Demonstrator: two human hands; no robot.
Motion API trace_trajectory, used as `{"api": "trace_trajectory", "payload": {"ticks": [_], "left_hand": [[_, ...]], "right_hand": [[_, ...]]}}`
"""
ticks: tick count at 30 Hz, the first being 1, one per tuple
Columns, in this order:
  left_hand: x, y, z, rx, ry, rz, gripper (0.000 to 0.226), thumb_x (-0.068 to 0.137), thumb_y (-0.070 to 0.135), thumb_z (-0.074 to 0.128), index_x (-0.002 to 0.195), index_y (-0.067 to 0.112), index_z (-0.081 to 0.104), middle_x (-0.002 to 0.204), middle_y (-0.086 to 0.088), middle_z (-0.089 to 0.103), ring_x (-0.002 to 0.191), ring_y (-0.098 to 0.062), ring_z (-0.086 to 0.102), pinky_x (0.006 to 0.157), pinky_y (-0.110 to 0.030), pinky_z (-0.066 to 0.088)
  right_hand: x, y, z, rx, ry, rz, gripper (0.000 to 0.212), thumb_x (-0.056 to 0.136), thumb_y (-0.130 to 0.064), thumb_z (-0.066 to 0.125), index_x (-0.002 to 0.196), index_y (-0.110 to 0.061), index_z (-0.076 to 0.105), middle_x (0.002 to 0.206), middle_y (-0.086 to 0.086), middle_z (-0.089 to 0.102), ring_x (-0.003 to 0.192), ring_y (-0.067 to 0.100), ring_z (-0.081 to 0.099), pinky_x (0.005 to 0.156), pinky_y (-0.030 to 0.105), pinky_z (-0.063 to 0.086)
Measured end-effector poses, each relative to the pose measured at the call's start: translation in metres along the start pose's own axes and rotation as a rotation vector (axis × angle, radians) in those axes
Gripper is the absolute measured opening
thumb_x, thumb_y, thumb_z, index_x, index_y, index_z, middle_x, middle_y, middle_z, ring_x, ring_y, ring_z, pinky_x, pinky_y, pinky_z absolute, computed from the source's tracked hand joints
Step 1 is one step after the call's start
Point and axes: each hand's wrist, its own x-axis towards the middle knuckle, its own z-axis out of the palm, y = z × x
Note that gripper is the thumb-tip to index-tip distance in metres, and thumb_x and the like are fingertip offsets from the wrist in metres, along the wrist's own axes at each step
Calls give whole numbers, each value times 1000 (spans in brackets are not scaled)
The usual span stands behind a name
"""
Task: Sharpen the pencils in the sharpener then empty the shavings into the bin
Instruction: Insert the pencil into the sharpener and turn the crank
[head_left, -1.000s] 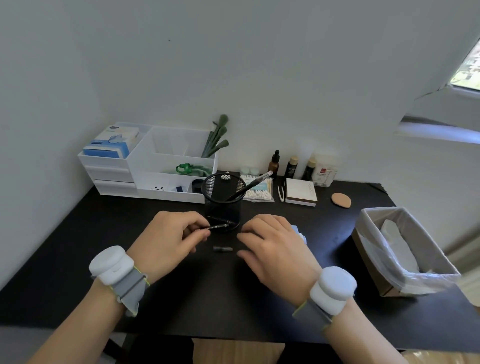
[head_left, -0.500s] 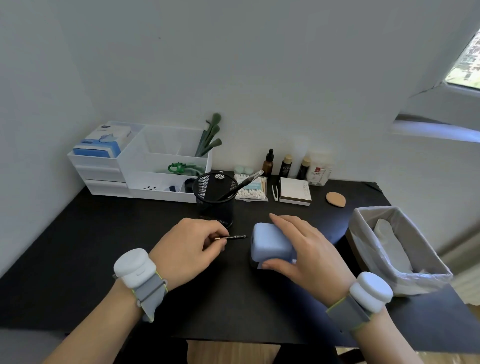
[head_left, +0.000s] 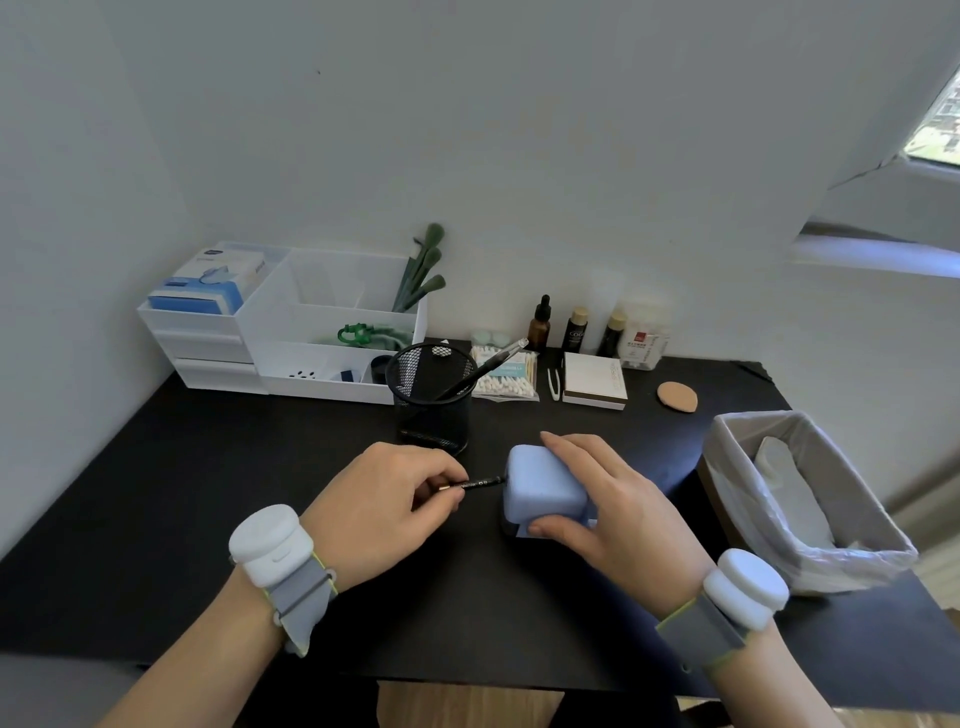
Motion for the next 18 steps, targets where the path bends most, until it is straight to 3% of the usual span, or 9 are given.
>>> {"api": "trace_trajectory", "payload": {"ticks": [18], "left_hand": [[-5,10,1,-91,104,27,16,90,13,66,99,24,74,77,17,71,64,-4,68,63,-20,54]], "right_hand": [[-1,1,2,-21,-8,11,83,78,-68,47,148,-27,32,141,-12,41,123,8,46,95,22,43]]}}
